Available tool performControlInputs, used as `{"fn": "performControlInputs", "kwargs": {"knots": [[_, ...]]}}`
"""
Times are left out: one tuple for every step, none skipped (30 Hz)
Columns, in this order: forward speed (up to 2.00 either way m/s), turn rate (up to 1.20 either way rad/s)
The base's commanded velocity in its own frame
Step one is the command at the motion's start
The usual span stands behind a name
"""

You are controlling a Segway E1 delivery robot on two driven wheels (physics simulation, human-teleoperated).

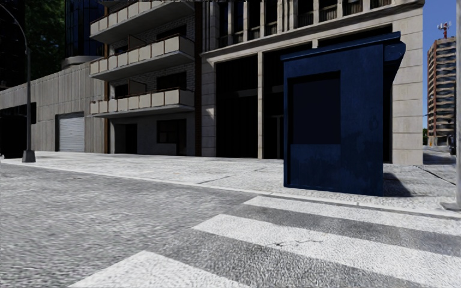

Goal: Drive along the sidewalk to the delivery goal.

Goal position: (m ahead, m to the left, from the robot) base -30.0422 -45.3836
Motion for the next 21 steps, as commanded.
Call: {"fn": "performControlInputs", "kwargs": {"knots": [[0.00,-1.20],[0.00,-1.20],[0.00,-1.20],[0.00,-1.20],[0.00,-1.20],[0.00,-1.20],[0.00,-1.20],[0.00,-1.19],[0.00,-1.13],[0.00,-1.00],[0.00,-1.00],[0.00,-0.87],[0.00,-0.66],[0.00,-0.56],[0.00,-0.53],[0.00,-0.46],[0.00,-0.46],[0.00,-0.28],[0.00,-0.09],[0.00,-0.02],[0.00,0.00]]}}
